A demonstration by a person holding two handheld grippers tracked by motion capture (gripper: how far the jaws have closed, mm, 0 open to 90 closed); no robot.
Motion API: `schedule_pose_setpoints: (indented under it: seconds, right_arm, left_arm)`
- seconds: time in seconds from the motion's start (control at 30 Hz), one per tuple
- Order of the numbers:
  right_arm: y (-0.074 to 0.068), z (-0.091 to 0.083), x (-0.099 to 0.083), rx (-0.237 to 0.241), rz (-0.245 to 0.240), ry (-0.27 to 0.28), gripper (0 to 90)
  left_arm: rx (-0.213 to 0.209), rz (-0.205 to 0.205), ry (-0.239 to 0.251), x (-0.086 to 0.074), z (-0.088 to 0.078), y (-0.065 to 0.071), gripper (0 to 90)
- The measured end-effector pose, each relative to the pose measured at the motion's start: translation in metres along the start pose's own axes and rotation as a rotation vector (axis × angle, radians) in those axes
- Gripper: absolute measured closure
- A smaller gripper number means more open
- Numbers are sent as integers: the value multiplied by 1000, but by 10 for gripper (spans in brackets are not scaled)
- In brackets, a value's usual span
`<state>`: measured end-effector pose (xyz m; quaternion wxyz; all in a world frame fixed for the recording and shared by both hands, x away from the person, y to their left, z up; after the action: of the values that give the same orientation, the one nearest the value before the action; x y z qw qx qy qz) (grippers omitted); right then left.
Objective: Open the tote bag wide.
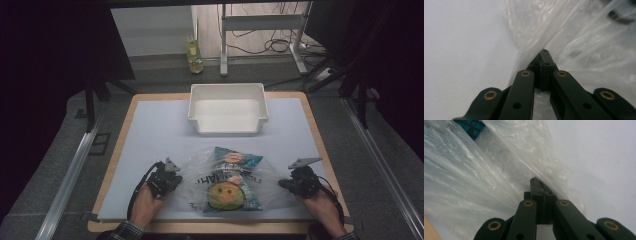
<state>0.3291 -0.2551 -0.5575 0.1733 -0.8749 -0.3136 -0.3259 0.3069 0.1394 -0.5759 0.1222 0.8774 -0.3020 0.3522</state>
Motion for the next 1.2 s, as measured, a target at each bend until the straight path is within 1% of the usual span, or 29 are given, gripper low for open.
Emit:
schedule_pose_setpoints:
  seconds: [0.03,0.07,0.1,0.17,0.27,0.3,0.37,0.4,0.43,0.47,0.5,0.53,0.57,0.6,0.63,0.7,0.73,0.77,0.8,0.83,0.87,0.97,1.0,1.03,1.07,1.1,1.13,1.17,1.2]
  right_arm:
    - [0,0,0,0,0,0,898]
    - [1,-3,-3,15,11,1,898]
    - [0,-3,-3,19,9,3,897]
    - [-1,-3,-3,19,-3,3,896]
    - [-8,-13,7,46,-8,46,893]
    - [-11,-17,12,50,-17,57,894]
    - [-15,-21,21,60,-29,73,893]
    - [-15,-21,21,60,-29,73,893]
    - [-18,-22,26,68,-36,80,893]
    - [-24,-25,36,69,-63,88,893]
    - [-26,-26,40,72,-71,92,893]
    - [-26,-26,40,72,-71,92,893]
    - [-32,-28,50,79,-86,102,893]
    - [-34,-29,55,77,-100,104,893]
    - [-34,-29,55,77,-100,104,893]
    - [-37,-30,63,63,-117,97,893]
    - [-39,-31,71,66,-128,104,893]
    - [-39,-31,71,66,-128,104,893]
    - [-40,-32,80,67,-132,113,893]
    - [-40,-32,80,67,-132,113,893]
    - [-41,-33,88,68,-140,125,893]
    - [-42,-31,95,67,-149,128,893]
    - [-41,-24,98,74,-152,118,893]
    - [-41,-24,98,74,-152,118,893]
    - [-39,-13,99,74,-151,99,893]
    - [-37,-6,99,56,-159,89,893]
    - [-37,-6,99,56,-159,89,893]
    - [-30,3,98,18,-156,76,893]
    - [-28,6,98,13,-146,73,893]
  left_arm:
    - [0,0,0,0,0,0,898]
    - [-7,-2,3,-2,-2,1,897]
    - [-17,9,14,-2,-4,4,896]
    - [-16,17,23,0,-6,6,895]
    - [-54,-6,94,15,-22,9,894]
    - [-54,-6,94,15,-22,9,893]
    - [-83,10,130,28,-32,15,893]
    - [-83,10,130,28,-32,15,893]
    - [-86,23,135,34,-35,17,893]
    - [-96,56,141,44,-39,24,892]
    - [-102,72,143,49,-40,27,889]
    - [-102,72,143,49,-40,27,883]
    - [-116,103,148,60,-42,33,876]
    - [-120,113,148,65,-43,35,876]
    - [-120,113,148,65,-43,35,876]
    - [-133,132,151,76,-43,39,876]
    - [-139,134,150,80,-42,40,877]
    - [-150,136,141,83,-39,41,877]
    - [-177,132,128,90,-32,44,880]
    - [-177,132,128,90,-32,44,881]
    - [-192,135,119,91,-28,46,882]
    - [-201,145,95,95,-14,50,884]
    - [-181,149,76,97,-2,50,884]
    - [-181,149,76,97,-2,50,884]
    - [-163,153,64,98,5,48,886]
    - [-129,142,53,99,18,42,887]
    - [-129,142,53,99,18,42,890]
    - [-105,139,45,101,26,36,890]
    - [-56,136,44,103,35,28,890]
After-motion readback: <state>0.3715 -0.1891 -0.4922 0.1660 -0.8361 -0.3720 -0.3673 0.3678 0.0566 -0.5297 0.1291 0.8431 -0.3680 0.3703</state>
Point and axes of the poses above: each handheld gripper's, and its own axes: z roughly forward along the jaws, x roughly out of its top, y roughly to its right, the point moved 6 cm from there along z, roughly forward along the jaws, and after that the axes turned 9 degrees about y, right-handed, at the moved point
